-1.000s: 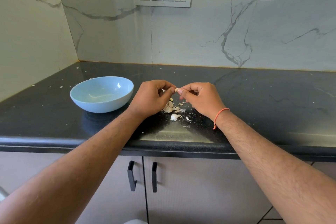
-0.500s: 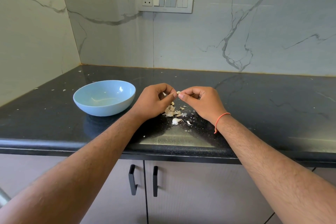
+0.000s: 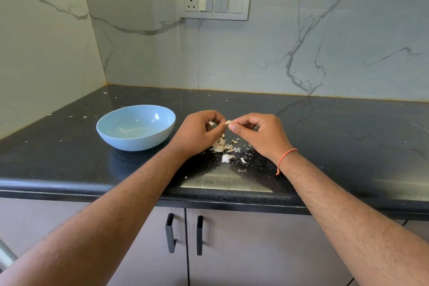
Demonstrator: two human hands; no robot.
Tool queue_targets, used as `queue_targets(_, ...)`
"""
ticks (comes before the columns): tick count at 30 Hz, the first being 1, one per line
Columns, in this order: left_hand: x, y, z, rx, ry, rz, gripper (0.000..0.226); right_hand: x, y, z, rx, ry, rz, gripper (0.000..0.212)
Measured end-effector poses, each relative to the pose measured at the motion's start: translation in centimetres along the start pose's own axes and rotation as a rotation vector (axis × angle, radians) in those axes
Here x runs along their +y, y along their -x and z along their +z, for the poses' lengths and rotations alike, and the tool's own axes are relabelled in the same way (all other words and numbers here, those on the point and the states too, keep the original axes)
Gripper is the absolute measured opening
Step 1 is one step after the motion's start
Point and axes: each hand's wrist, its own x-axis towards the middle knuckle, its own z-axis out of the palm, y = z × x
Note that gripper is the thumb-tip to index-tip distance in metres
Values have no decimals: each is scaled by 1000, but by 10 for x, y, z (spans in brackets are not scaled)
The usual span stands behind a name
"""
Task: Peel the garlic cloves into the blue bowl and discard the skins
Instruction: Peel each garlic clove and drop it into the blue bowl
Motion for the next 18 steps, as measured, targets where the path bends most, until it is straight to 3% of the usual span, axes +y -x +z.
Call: queue_targets(18, 2, 0, -2, 29, 53, 31, 7, 0, 0, -1, -6, 41, 45, 8)
